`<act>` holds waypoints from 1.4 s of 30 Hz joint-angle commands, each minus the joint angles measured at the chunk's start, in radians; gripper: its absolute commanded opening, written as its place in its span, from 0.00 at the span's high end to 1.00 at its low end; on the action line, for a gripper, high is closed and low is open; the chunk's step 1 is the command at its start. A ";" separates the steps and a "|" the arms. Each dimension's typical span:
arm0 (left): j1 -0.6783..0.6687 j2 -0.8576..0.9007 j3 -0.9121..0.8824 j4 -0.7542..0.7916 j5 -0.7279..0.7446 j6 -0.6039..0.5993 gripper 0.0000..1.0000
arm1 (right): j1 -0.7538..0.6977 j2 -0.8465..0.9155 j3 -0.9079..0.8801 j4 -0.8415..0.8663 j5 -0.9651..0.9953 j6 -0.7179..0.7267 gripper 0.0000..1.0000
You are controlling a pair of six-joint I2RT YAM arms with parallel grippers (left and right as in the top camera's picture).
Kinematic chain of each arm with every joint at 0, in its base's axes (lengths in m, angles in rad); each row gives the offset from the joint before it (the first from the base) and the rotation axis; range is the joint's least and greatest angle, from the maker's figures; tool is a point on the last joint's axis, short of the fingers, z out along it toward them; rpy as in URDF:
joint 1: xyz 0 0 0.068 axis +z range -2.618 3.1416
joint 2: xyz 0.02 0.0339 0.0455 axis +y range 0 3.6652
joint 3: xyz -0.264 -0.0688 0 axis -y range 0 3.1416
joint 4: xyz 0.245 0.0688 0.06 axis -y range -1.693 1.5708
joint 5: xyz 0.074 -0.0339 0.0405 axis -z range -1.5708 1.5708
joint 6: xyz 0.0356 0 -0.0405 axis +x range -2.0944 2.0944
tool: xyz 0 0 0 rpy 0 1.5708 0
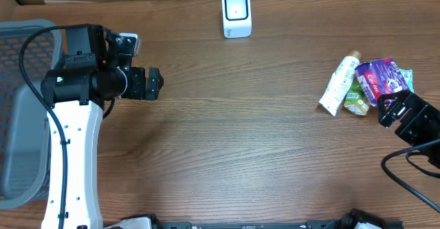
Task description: Scan the item barcode
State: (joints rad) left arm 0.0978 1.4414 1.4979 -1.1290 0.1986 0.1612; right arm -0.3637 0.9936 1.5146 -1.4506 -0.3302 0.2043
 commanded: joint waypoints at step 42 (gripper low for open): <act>-0.006 0.000 0.003 0.004 0.004 0.018 0.00 | 0.419 -0.991 -1.507 1.439 0.292 -0.105 0.00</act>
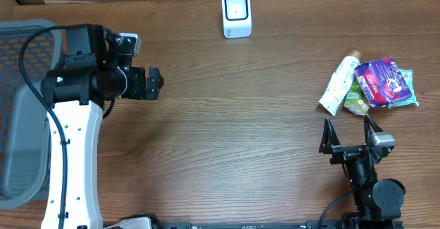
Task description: Scan the item barcode
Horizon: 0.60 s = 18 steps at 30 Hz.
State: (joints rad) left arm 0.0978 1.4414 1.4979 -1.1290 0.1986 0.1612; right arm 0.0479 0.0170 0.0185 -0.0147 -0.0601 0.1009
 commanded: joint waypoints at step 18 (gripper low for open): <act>-0.006 0.000 0.003 0.004 0.004 0.018 0.00 | 0.008 -0.014 -0.011 -0.065 0.014 0.000 0.00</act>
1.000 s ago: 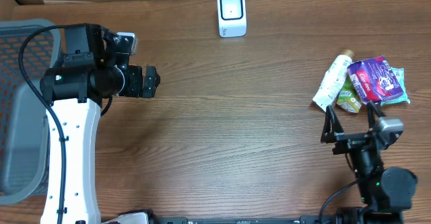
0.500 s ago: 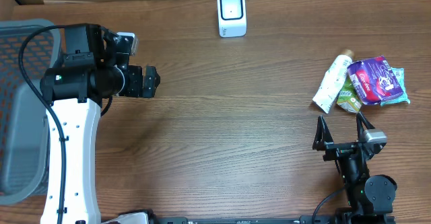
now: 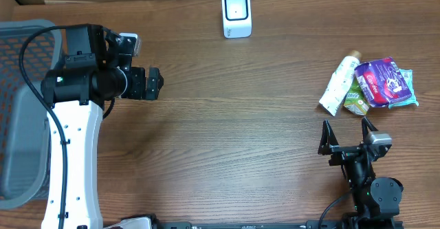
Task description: Scan the item barcode
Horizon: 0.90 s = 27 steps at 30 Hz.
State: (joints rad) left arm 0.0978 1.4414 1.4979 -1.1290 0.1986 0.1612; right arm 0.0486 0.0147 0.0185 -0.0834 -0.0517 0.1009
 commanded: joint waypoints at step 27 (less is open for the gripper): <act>-0.014 -0.111 -0.026 -0.044 -0.026 0.018 0.00 | 0.007 -0.012 -0.011 0.003 0.006 0.000 0.00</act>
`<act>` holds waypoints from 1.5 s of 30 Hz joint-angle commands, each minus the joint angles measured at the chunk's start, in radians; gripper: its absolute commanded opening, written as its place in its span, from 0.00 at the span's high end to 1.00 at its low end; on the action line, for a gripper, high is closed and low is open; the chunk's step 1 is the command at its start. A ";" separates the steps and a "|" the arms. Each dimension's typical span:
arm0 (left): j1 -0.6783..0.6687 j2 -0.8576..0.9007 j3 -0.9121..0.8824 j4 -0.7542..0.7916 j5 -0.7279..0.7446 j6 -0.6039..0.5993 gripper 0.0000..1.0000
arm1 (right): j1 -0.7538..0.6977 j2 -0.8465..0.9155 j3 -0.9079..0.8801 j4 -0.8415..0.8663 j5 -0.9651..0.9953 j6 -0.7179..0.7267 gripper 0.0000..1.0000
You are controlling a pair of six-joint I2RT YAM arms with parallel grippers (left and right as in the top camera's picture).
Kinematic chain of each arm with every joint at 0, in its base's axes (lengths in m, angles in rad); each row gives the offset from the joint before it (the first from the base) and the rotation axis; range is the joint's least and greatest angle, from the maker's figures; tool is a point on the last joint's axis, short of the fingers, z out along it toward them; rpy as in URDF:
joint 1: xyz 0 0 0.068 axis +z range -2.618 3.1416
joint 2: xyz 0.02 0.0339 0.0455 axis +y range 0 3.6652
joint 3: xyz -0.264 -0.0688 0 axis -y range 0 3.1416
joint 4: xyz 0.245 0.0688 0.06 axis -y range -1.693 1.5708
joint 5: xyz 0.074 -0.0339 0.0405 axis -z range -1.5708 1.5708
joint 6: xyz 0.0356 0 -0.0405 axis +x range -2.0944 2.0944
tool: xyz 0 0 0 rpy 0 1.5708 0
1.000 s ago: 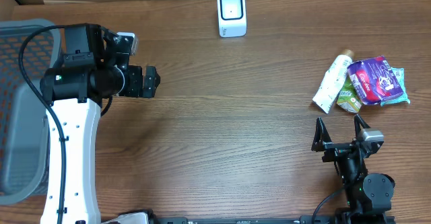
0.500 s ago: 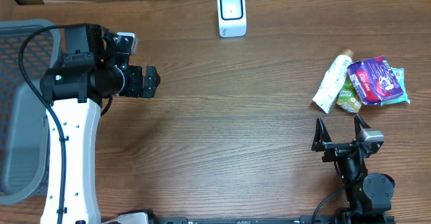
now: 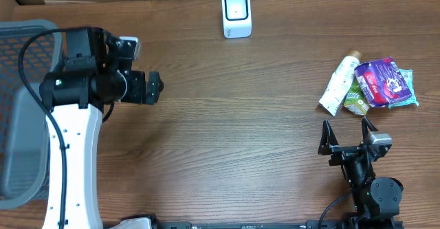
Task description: Scan the item barcode
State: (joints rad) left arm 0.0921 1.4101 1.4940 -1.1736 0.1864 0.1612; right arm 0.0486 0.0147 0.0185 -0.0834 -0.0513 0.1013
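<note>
The white barcode scanner (image 3: 236, 14) stands at the back middle of the table. The items lie in a pile at the right: a white tube (image 3: 339, 85), a purple packet (image 3: 383, 82) and a small green pack (image 3: 356, 102). My right gripper (image 3: 347, 128) is open near the front right, its fingers pointing toward the pile and a little short of it, with nothing between them. My left gripper (image 3: 155, 86) hangs over the left part of the table, empty; its jaws look close together, but the overhead view does not settle it.
A grey mesh basket (image 3: 20, 105) sits at the left edge under the left arm. A cardboard wall runs along the back edge of the wooden table (image 3: 227, 133).
The left arm has shifted very slightly to the left. The right gripper stays where it was, open in front of the pile.
The right gripper was first at the right edge, right beside the purple packet. Then it stood lower down at the front right, open, pointing at the pile. It has kept that place since. The pile has not moved.
</note>
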 commanded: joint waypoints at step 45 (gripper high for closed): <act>0.031 -1.383 -1.444 1.291 0.013 0.025 0.01 | 0.007 -0.012 -0.011 0.003 0.006 0.000 0.00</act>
State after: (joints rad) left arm 0.1249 0.0547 0.0731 0.1078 0.1986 0.1650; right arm 0.0486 0.0147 0.0185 -0.0834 -0.0517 0.1005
